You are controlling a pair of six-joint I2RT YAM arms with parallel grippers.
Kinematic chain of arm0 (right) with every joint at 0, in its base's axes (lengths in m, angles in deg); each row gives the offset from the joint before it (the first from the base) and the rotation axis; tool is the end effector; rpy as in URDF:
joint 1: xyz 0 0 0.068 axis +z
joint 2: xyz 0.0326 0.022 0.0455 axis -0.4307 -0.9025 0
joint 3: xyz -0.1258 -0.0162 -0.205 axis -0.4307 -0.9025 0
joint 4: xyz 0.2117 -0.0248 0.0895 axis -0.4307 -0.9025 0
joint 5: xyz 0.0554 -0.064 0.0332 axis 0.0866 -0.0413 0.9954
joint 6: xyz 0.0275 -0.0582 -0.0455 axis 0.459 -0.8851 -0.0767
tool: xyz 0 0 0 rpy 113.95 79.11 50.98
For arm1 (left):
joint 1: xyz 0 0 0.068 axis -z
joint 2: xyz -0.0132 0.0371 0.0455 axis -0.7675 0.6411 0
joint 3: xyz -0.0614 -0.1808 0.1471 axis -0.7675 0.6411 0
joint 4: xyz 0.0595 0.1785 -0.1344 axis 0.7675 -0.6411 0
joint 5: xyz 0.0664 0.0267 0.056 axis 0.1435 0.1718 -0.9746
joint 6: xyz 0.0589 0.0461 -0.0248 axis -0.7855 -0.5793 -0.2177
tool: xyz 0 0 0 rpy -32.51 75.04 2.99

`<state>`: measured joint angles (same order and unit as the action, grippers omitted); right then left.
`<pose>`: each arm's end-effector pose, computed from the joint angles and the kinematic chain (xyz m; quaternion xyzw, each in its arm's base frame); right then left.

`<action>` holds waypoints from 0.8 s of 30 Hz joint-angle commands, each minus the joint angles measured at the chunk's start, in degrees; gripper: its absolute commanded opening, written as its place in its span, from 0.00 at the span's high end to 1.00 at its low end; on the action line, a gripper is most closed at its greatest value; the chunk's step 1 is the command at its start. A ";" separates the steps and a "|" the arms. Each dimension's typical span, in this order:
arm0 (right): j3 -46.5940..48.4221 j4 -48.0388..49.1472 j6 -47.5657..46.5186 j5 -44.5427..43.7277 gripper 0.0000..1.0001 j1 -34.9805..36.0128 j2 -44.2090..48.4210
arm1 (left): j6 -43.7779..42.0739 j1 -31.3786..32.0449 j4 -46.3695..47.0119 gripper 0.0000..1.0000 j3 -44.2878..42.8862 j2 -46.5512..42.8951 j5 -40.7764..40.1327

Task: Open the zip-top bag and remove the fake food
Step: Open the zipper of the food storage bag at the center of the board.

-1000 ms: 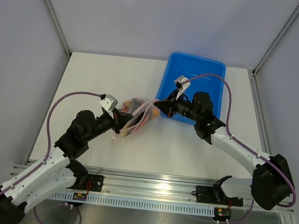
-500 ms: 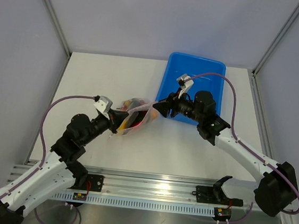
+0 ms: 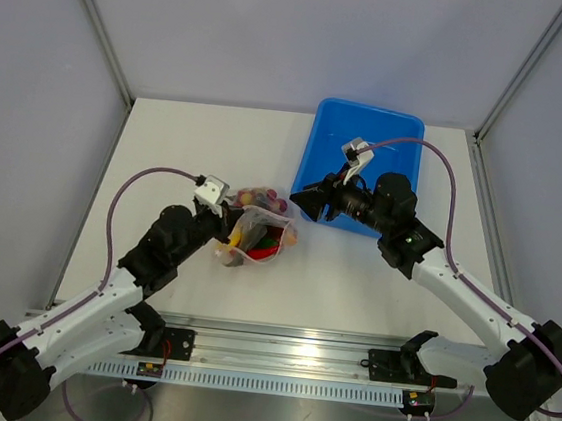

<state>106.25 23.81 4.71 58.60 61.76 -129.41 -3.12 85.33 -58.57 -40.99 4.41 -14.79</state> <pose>0.2162 0.1894 0.3173 -0.2402 0.6940 0.4260 0.5283 0.1760 -0.1221 0.2480 0.1706 0.7414 -0.2308 0.6067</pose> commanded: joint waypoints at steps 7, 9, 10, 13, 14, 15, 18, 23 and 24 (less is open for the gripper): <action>2.19 1.36 4.92 2.26 0.43 0.49 -1.59 | -2.82 -0.31 7.39 1.00 -2.79 7.27 -8.87; 3.51 -0.13 7.30 0.51 0.31 0.84 -3.96 | -2.21 -1.09 7.22 1.00 -3.23 7.71 -10.27; 3.95 -0.48 8.71 0.15 0.25 1.10 -4.75 | -1.95 -2.23 7.21 1.00 -3.32 7.71 -10.37; 5.45 -2.24 8.55 -2.48 0.07 3.46 -7.30 | -0.02 -4.35 8.61 1.00 -2.71 7.10 -9.05; 6.15 -3.20 7.93 -3.79 0.04 4.69 -7.83 | 0.68 -4.61 9.06 1.00 -2.44 6.75 -8.27; 6.41 -3.56 6.36 -5.98 0.02 5.84 -7.92 | 0.78 -4.61 9.32 1.00 -2.18 6.49 -6.52; 7.38 -4.44 6.43 -7.58 0.03 9.45 -8.28 | 1.48 -4.61 9.85 1.00 -1.65 4.38 -4.66; 7.90 -3.47 9.16 -5.31 0.23 11.91 -8.80 | 3.59 -4.53 11.17 1.00 0.19 -1.41 -2.46; 8.17 -3.82 8.20 -5.13 0.26 12.26 -8.98 | 3.77 -4.44 11.17 1.00 0.37 -2.04 -2.11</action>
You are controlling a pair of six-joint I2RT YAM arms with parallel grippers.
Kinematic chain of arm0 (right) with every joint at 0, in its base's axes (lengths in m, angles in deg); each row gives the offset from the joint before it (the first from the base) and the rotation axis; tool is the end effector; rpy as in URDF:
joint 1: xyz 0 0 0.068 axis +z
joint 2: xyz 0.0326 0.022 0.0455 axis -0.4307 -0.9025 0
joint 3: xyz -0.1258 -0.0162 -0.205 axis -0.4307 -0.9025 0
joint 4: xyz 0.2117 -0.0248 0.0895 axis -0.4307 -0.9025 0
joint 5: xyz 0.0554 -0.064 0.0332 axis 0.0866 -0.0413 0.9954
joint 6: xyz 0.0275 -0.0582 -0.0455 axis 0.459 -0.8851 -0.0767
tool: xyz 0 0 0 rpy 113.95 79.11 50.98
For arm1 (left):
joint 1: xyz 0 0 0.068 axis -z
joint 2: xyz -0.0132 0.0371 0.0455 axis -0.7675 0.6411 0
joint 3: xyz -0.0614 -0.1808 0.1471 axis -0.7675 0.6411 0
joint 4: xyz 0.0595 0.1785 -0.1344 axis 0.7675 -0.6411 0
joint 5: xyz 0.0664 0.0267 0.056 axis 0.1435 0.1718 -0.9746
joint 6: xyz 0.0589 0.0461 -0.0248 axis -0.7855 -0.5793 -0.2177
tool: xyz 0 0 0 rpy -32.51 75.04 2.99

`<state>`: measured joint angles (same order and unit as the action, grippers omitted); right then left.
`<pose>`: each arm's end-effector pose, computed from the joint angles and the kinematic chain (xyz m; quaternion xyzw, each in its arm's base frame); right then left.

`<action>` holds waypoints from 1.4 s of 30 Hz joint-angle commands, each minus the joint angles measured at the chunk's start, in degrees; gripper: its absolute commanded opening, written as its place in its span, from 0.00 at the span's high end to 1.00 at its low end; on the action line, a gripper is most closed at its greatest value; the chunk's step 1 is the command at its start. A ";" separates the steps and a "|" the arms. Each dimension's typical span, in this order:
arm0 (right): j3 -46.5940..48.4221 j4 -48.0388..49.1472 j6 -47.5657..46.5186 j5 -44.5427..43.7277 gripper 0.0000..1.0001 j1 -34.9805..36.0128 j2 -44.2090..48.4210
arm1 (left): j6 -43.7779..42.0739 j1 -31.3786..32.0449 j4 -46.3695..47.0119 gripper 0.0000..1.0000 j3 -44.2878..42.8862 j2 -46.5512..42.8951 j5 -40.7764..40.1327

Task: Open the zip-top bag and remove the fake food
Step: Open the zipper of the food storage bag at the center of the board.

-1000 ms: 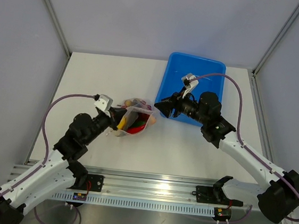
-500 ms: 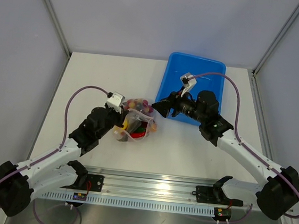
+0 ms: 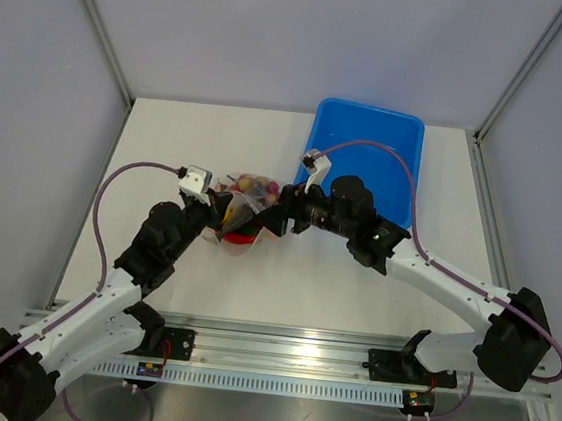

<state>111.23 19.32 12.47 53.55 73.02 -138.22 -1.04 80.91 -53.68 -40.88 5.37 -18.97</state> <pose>0.2009 0.2478 0.2939 -0.2344 0.7445 0.4576 0.4259 0.1904 -0.1057 0.2560 0.0997 0.7318 -0.2019 0.6433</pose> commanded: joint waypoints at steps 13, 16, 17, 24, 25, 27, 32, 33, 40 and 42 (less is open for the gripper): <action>7.49 -2.15 -18.62 -8.69 0.33 3.82 -4.73 | 2.04 0.94 6.36 1.00 3.43 -11.00 2.51; 10.03 -4.08 -21.80 -9.21 0.38 4.00 -6.84 | 1.87 1.03 6.27 1.00 3.43 -11.18 2.68; 10.48 -4.26 -22.59 -9.22 0.39 4.17 -7.46 | 1.87 1.03 6.27 1.00 3.43 -11.18 2.68; 12.15 -4.53 -29.35 -9.22 0.39 5.58 -9.57 | 2.04 1.12 5.66 1.00 3.51 -11.70 2.16; 12.68 -4.70 -29.80 -9.39 0.40 5.67 -9.84 | 2.04 1.12 5.57 1.00 3.51 -11.70 2.07; 13.56 -5.40 -31.02 -9.48 0.40 5.76 -10.54 | 2.04 1.12 5.48 1.00 3.51 -11.97 1.98; 15.32 -5.41 -32.70 -8.87 0.40 6.11 -12.56 | 2.04 1.12 5.13 1.00 3.69 -12.58 1.28; 15.75 -5.41 -32.88 -9.30 0.41 6.28 -12.82 | 2.04 1.12 4.87 1.00 3.60 -12.67 1.02; 21.47 -10.16 -35.07 -11.76 0.52 7.86 -18.01 | 2.39 1.21 3.81 1.00 3.51 -13.46 -0.21; 20.68 -9.02 -34.46 -12.82 0.58 7.95 -18.01 | 2.57 1.21 3.20 1.00 3.60 -13.90 -0.83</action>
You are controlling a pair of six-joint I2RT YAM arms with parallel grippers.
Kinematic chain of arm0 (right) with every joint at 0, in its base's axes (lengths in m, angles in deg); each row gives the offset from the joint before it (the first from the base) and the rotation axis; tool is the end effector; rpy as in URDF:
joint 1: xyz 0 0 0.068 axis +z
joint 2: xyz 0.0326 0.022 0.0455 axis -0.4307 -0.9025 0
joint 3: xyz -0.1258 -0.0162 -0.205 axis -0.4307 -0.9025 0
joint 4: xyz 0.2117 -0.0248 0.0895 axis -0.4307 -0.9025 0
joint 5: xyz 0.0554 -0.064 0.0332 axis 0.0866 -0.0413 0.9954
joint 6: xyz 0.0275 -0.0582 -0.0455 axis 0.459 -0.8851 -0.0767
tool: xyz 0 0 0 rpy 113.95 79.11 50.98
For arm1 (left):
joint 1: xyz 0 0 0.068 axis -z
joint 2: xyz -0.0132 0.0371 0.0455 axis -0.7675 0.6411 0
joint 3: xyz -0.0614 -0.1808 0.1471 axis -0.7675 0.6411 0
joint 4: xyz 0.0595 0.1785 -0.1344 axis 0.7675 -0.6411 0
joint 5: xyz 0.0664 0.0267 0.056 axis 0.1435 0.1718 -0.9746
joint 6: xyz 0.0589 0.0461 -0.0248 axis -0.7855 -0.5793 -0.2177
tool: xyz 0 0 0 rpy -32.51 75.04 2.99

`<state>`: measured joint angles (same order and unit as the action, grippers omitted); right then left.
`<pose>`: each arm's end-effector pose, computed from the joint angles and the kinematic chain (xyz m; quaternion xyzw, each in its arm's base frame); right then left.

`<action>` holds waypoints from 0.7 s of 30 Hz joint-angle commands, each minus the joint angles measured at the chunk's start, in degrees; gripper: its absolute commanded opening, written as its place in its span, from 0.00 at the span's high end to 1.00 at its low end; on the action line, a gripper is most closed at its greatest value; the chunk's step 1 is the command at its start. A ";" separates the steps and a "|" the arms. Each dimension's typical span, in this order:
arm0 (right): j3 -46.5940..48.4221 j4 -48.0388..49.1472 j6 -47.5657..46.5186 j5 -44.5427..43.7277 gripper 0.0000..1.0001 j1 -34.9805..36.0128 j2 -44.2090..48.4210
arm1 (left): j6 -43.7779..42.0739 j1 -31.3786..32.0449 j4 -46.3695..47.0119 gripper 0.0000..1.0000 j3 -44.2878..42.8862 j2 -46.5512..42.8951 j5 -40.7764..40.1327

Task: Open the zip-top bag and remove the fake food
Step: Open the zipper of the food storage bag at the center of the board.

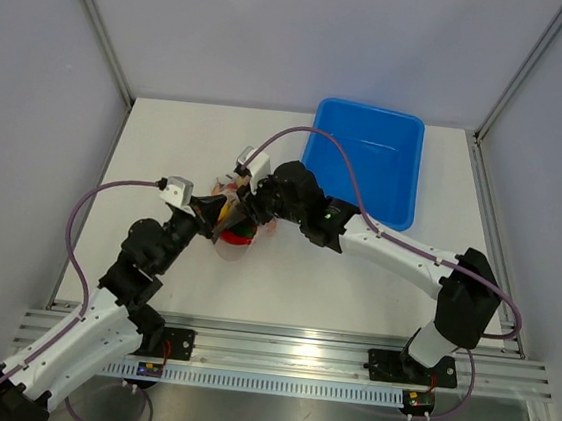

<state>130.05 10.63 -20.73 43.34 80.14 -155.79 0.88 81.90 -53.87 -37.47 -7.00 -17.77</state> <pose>0.2173 0.3189 0.2874 -0.4505 0.6871 0.2695 0.5024 0.1605 -0.0933 0.2732 0.0895 0.6792 -0.2477 0.6851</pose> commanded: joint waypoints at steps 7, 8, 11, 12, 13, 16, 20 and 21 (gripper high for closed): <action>-0.34 4.33 2.43 -4.55 0.88 0.83 -0.44 | 4.07 0.22 -0.12 0.66 0.19 -4.95 -3.80; -0.51 4.78 3.74 -4.46 0.92 0.91 -0.53 | 4.86 0.22 -1.17 0.55 0.28 -5.65 -4.14; -0.86 6.28 5.76 -4.55 0.97 0.92 -0.88 | 6.71 0.22 -2.84 0.26 0.72 -8.12 -2.92; -1.04 6.63 6.03 -4.72 0.98 0.92 -1.23 | 6.71 0.31 -3.02 0.22 0.89 -9.60 -2.30; -1.13 6.98 6.38 -4.90 0.98 0.92 -1.32 | 6.88 0.31 -3.37 0.17 0.81 -10.31 -1.86; -2.09 9.17 7.09 -5.69 1.00 1.00 -1.41 | 6.62 0.40 -4.42 0.03 0.72 -13.03 0.51; -2.45 10.32 9.99 -6.04 1.00 1.00 -1.41 | 10.57 1.01 -5.75 0.01 0.72 -13.05 1.83; -2.44 10.24 9.90 -6.04 1.00 1.00 -1.14 | 13.10 1.01 -5.66 0.01 0.98 -12.70 1.40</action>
<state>127.32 16.00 -12.84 39.26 80.69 -157.30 9.16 82.59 -59.56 -37.10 -20.02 -18.03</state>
